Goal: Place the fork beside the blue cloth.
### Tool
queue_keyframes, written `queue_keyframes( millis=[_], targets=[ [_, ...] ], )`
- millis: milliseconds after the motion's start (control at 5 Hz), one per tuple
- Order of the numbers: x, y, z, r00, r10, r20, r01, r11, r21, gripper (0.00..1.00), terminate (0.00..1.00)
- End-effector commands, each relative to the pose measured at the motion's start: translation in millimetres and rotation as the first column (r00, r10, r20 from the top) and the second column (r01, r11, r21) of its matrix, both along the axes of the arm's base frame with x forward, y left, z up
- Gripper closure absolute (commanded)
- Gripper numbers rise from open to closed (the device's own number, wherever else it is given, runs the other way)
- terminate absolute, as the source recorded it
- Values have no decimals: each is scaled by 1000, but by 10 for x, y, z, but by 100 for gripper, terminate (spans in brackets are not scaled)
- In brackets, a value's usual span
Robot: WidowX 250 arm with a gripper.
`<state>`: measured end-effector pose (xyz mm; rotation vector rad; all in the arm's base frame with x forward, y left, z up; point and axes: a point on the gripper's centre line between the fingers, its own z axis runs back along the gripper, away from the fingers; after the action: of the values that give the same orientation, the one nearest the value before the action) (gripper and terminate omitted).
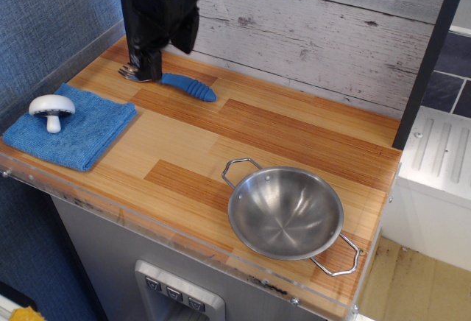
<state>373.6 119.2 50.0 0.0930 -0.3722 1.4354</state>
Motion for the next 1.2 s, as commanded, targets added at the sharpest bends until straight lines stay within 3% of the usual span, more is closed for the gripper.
queue_keyframes(
  millis=[0,400,600,1000],
  targets=[
    [89,-5,-9,999,1,45,0,1000,-10,0,0],
    [39,89,-209,995,-29,92,37,996,-83,0,0],
    [3,94,-189,996,-26,80,33,997,-77,100,0],
    [-37,79,-183,998,-33,57,37,996,-75,100,0]
  ],
)
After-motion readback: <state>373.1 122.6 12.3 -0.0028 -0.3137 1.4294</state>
